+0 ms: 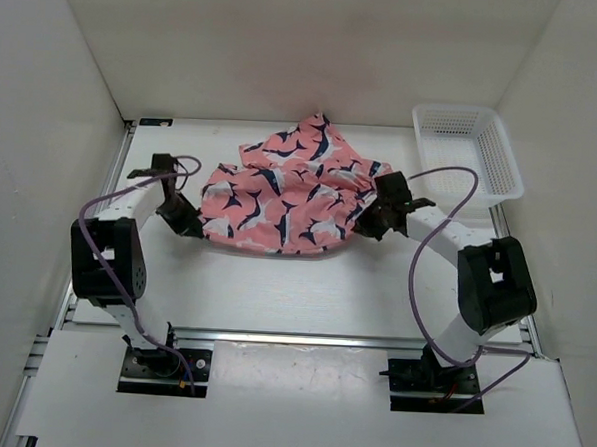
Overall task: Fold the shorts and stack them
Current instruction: Flatten the shorts out
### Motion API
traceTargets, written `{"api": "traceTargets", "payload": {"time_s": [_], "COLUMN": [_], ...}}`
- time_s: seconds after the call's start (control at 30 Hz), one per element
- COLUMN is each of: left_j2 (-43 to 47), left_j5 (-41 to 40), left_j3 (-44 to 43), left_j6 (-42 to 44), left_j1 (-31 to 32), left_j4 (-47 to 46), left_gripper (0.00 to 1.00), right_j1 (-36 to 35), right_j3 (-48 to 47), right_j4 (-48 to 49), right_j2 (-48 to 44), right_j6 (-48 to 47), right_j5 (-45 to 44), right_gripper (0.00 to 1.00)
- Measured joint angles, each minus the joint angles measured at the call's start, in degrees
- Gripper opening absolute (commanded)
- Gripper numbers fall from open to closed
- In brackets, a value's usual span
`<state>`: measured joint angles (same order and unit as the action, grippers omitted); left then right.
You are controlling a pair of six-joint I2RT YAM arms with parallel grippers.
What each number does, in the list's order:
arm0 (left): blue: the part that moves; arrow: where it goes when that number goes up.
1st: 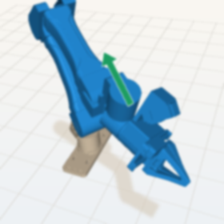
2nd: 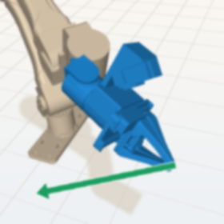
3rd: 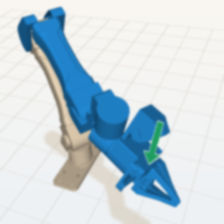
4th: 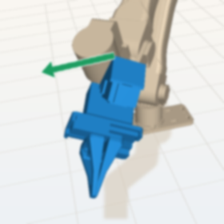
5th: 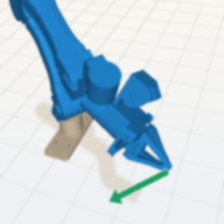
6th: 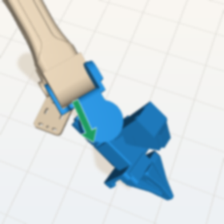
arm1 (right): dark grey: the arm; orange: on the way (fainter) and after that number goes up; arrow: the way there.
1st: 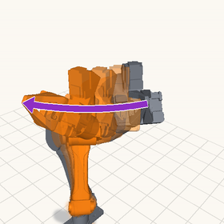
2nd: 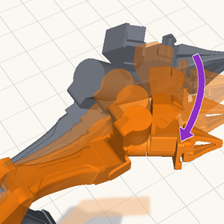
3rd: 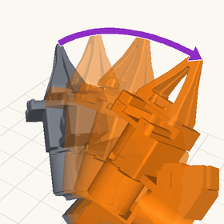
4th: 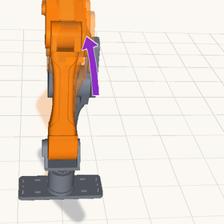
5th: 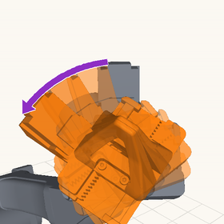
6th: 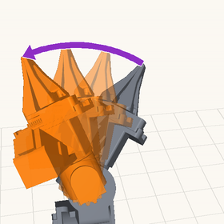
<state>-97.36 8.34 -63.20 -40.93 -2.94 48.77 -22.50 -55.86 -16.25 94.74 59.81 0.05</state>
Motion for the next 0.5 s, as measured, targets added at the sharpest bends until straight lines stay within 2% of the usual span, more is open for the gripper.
{"api": "traceTargets", "payload": {"time_s": [0.13,0.33,0.5], "left_j2": [4.96,13.88,21.55], "left_j5": [0.00,0.57,1.68], "left_j3": [-10.56,-35.23,-51.60], "left_j6": [2.19,4.85,5.97], "left_j1": [0.04,-0.90,-3.82], "left_j4": [3.13,6.10,6.80], "left_gripper": [0.10,0.10,0.10], "right_j1": [0.00,0.00,-0.63], "right_j3": [-9.66,-28.63,-41.99], "right_j4": [-5.29,-14.45,-20.74], "right_j2": [-3.15,-10.60,-18.99], "right_j6": [-5.11,-15.89,-24.61], "right_j5": [-2.10,-3.28,-2.86], "right_gripper": [0.00,0.00,0.00]}}
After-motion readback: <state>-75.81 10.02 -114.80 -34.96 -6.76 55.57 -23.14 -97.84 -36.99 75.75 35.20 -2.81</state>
